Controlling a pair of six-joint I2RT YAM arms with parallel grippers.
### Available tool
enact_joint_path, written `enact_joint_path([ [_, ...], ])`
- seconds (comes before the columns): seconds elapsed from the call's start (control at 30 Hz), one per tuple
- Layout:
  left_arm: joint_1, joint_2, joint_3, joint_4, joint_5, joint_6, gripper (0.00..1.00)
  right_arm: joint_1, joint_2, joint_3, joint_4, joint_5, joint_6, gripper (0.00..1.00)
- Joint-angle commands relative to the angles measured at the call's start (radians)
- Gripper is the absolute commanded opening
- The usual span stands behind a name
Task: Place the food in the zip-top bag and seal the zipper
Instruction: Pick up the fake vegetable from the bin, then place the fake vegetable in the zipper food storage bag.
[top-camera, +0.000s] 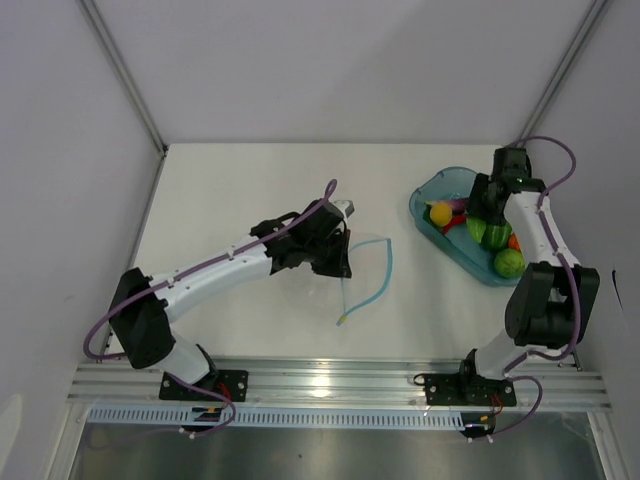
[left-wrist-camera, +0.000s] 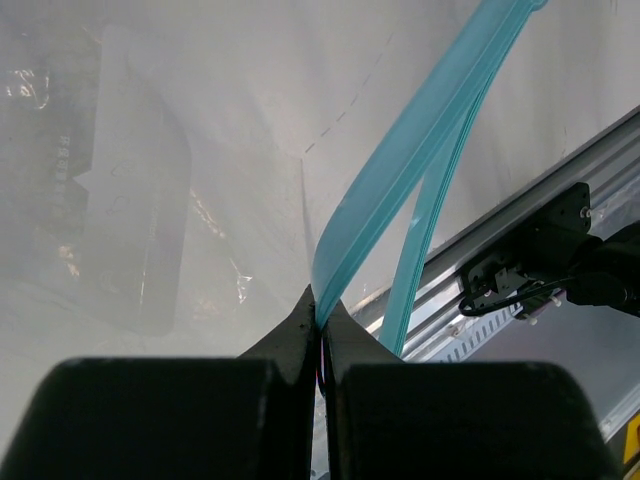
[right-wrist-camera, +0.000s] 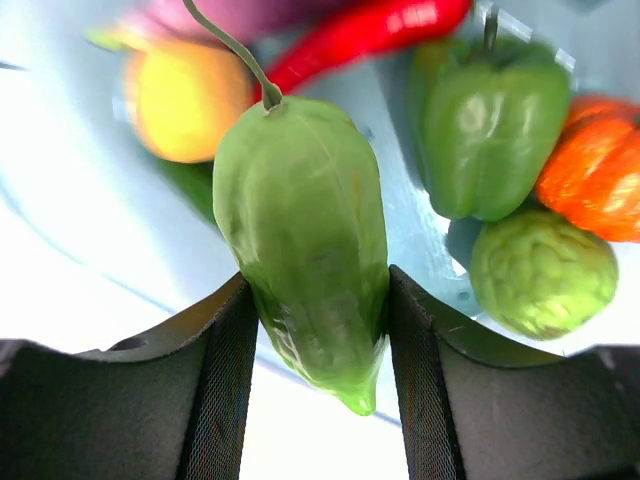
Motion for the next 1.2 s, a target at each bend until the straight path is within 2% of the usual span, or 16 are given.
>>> enact_joint_path([
  [0.0,0.006,0.012,0.063,-0.006,0.020,0.019,0.01,0.028,-0.142,0.061,-0.035,-0.062,0.049,0.13],
  [0.17,0.006,0.041,0.103,-0.013,0.015,0.027,0.01,0.157,-0.310,0.015,-0.038,-0.229,0.127,0.14],
  [0.33,0.006,0.073,0.138,-0.021,0.021,0.031,0.01,0.277,-0.456,-0.167,0.020,-0.615,0.297,0.17],
  [0.47,0.006,0.101,0.172,-0.027,0.018,0.033,0.01,0.366,-0.523,-0.270,0.018,-0.741,0.377,0.18],
  [0.67,0.006,0.116,0.186,-0.015,0.035,0.031,0.00,0.508,-0.579,-0.398,0.103,-0.743,0.487,0.17],
  [0.77,0.006,0.118,0.183,-0.007,0.048,0.031,0.00,0.579,-0.569,-0.410,0.116,-0.679,0.514,0.17],
  [0.93,0.005,0.096,0.146,0.019,0.045,0.030,0.01,0.610,-0.543,-0.434,0.135,-0.617,0.592,0.16],
  [1.17,-0.009,0.026,0.077,0.048,-0.069,0.040,0.01,0.613,-0.546,-0.490,0.109,-0.590,0.606,0.17],
])
